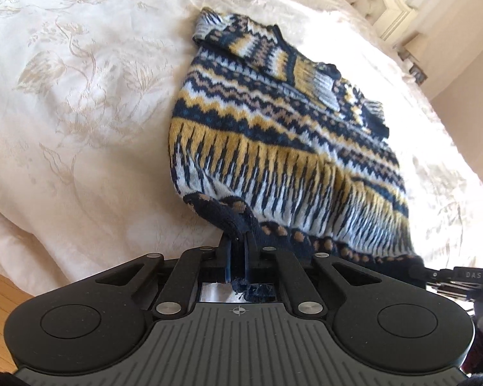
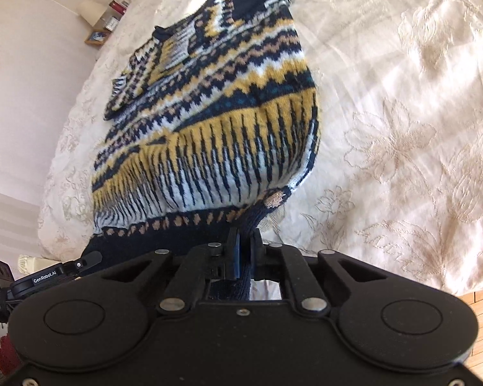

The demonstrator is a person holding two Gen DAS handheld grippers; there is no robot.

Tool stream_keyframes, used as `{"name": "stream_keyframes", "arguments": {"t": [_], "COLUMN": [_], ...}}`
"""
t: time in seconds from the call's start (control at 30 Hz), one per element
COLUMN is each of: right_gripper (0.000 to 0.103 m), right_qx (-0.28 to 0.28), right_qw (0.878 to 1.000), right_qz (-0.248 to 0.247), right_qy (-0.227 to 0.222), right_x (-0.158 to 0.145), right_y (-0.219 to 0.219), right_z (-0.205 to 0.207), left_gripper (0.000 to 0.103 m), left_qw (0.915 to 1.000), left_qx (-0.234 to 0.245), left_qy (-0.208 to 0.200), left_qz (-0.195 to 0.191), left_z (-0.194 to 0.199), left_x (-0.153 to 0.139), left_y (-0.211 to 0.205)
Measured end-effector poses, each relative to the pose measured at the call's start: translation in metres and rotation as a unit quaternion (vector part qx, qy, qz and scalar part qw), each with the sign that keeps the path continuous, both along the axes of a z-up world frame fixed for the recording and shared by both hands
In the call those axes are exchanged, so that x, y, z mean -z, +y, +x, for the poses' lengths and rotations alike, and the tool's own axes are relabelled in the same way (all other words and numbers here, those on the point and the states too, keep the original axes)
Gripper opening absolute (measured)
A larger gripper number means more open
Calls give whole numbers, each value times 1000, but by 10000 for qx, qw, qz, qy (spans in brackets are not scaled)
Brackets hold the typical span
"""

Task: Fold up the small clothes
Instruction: 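Lift the hem with both grippers and carry it over toward the collar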

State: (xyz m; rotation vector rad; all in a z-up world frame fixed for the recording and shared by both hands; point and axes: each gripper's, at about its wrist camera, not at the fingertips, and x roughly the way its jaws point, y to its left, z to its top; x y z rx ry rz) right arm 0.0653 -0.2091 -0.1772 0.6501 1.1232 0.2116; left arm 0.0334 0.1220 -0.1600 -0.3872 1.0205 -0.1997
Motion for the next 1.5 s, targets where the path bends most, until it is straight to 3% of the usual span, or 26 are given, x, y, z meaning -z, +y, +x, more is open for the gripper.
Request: {"name": "stream_keyframes", "arguments": {"t": [0.4,0.67,0.97,1.17,1.5], "right_gripper": [12,12,12,12,13], "right_qx": [557,881,1157,1404,1617], "right_qw": [9925,9842,9825,9847,9859], "right_qz": [502,727,572,272,-58], "right_qy": [-961,-1351,-1342,-996,-418], "right_x": [-73,-99,-90,-61,-22], "right_y": [-19,-28,-27,-25,-20], "right_z": [54,122,209,261,313], "left_gripper": [6,6,6,6,6], "left_qw": [9927,9869,9869,9905,9951], "left_qx": [-339,-342,-153,-8,-51], "left_qy": [-1057,-1466,-1512,-1325,-987], "left_qz": [-471,-585,-536,-381,-97], "left_z": [62,137,235,294,362], "left_x": [-82,-105,-96,-74,-42], "left_y": [11,10,3,-6,1]}}
